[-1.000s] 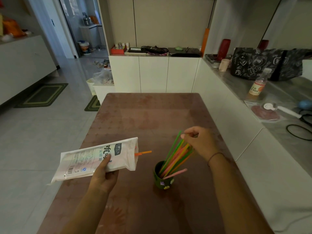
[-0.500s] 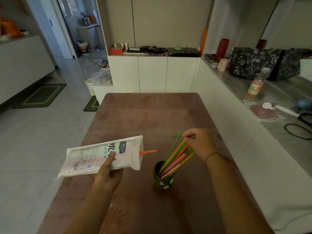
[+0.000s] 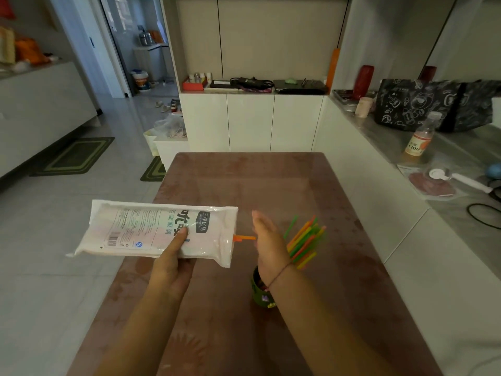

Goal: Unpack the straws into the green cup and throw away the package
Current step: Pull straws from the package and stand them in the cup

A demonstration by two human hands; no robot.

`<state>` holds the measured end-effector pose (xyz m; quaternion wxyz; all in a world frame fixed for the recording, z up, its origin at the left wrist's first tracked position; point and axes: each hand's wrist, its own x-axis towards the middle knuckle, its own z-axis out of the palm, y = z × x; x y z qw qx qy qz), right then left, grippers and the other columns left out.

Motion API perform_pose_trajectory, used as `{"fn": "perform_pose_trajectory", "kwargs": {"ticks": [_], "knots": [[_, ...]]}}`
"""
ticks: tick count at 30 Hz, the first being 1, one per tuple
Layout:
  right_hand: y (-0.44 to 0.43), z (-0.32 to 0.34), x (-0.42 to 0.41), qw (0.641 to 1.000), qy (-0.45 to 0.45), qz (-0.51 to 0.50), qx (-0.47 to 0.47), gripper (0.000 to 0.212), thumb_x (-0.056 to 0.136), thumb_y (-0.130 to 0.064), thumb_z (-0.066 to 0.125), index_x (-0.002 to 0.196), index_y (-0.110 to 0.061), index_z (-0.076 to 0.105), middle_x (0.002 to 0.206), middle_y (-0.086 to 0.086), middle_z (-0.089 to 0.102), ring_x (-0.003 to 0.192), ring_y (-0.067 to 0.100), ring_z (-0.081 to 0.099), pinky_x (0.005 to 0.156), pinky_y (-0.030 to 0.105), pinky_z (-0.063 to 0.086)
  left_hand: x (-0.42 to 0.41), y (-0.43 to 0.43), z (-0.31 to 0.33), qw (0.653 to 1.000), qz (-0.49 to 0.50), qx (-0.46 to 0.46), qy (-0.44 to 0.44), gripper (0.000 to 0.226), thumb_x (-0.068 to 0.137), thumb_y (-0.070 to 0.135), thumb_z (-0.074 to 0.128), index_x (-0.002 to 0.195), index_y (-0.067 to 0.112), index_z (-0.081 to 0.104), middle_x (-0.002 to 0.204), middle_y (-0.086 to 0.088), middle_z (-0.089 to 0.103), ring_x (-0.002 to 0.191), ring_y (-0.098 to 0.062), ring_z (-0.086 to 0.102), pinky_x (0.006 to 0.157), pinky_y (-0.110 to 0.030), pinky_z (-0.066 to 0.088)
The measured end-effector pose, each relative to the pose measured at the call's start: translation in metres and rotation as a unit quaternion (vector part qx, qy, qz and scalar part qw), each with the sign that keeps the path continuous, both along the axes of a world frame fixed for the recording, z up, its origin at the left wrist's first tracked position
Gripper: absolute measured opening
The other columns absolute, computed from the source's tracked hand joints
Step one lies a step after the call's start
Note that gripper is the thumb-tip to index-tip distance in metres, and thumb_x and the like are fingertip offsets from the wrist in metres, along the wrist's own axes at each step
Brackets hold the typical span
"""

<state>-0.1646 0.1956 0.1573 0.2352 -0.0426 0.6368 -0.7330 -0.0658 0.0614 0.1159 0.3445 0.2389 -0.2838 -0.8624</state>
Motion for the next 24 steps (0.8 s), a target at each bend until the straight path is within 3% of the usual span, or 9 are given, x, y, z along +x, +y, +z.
{"fn": "perform_pose_trajectory", "kwargs": {"ticks": [2,4,8,14,17,21,24], "knots": [[-0.004,-0.011,-0.005,0.991,-0.131,-0.021,-0.025,0.032,0.094,-0.024,0.047,0.123,-0.012,0.053,0.13,0.006,0.053,0.119,0.019,0.047,0.105,0.036,0.035,0.002,0.0,0.002,0.999,0.002,-0.033,-0.013,0.055,0.079,0.005,0.069,0.129,0.021,0.054,0.12,-0.006,0.069,0.108,-0.021,0.067,0.077,-0.037,0.06],[-0.005,-0.02,-0.007,0.968,-0.235,-0.004,-0.085,0.021,0.093,-0.021,0.049,0.108,-0.01,0.059,0.116,0.008,0.057,0.106,0.022,0.052,0.098,0.039,0.038,0.004,0.001,0.005,0.997,0.004,-0.065,-0.029,0.063,0.073,0.009,0.073,0.132,0.019,0.053,0.121,-0.006,0.069,0.108,-0.021,0.067,0.075,-0.035,0.059],[-0.002,-0.03,-0.005,0.931,-0.323,0.039,-0.167,0.027,0.096,-0.021,0.042,0.09,-0.004,0.063,0.092,0.012,0.062,0.081,0.024,0.058,0.075,0.038,0.052,0.003,0.008,0.009,0.99,-0.007,-0.129,-0.053,0.062,0.071,0.015,0.077,0.128,0.021,0.056,0.119,-0.004,0.07,0.108,-0.02,0.067,0.077,-0.033,0.058],[0.0,-0.036,-0.004,0.918,-0.35,0.052,-0.177,0.026,0.094,-0.022,0.045,0.087,-0.007,0.064,0.086,0.013,0.064,0.08,0.026,0.061,0.064,0.038,0.053,0.004,0.009,0.02,0.978,-0.015,-0.199,-0.057,0.059,0.071,0.018,0.077,0.125,0.028,0.058,0.12,-0.003,0.069,0.108,-0.02,0.067,0.08,-0.036,0.059],[0.0,-0.036,-0.004,0.916,-0.357,0.054,-0.175,0.019,0.092,-0.019,0.048,0.085,-0.008,0.062,0.082,0.014,0.062,0.078,0.026,0.059,0.064,0.036,0.052,0.003,0.011,0.023,0.976,-0.006,-0.209,-0.065,0.057,0.068,0.019,0.077,0.121,0.029,0.059,0.116,-0.002,0.071,0.104,-0.02,0.069,0.074,-0.033,0.059],[-0.002,-0.035,-0.006,0.919,-0.34,0.048,-0.192,0.027,0.096,-0.021,0.041,0.086,-0.005,0.06,0.09,0.018,0.061,0.084,0.029,0.058,0.073,0.04,0.05,0.003,0.006,0.016,0.987,0.007,-0.15,-0.058,0.063,0.072,0.015,0.074,0.131,0.023,0.054,0.12,-0.003,0.069,0.107,-0.021,0.067,0.075,-0.034,0.059],[-0.001,-0.033,-0.006,0.931,-0.313,0.048,-0.18,0.029,0.097,-0.022,0.041,0.105,-0.002,0.059,0.107,0.02,0.06,0.092,0.03,0.06,0.082,0.044,0.051,0.005,0.0,0.004,0.997,0.016,-0.06,-0.055,0.053,0.079,0.007,0.069,0.129,0.019,0.055,0.123,-0.009,0.067,0.107,-0.023,0.067,0.075,-0.038,0.06]]}}
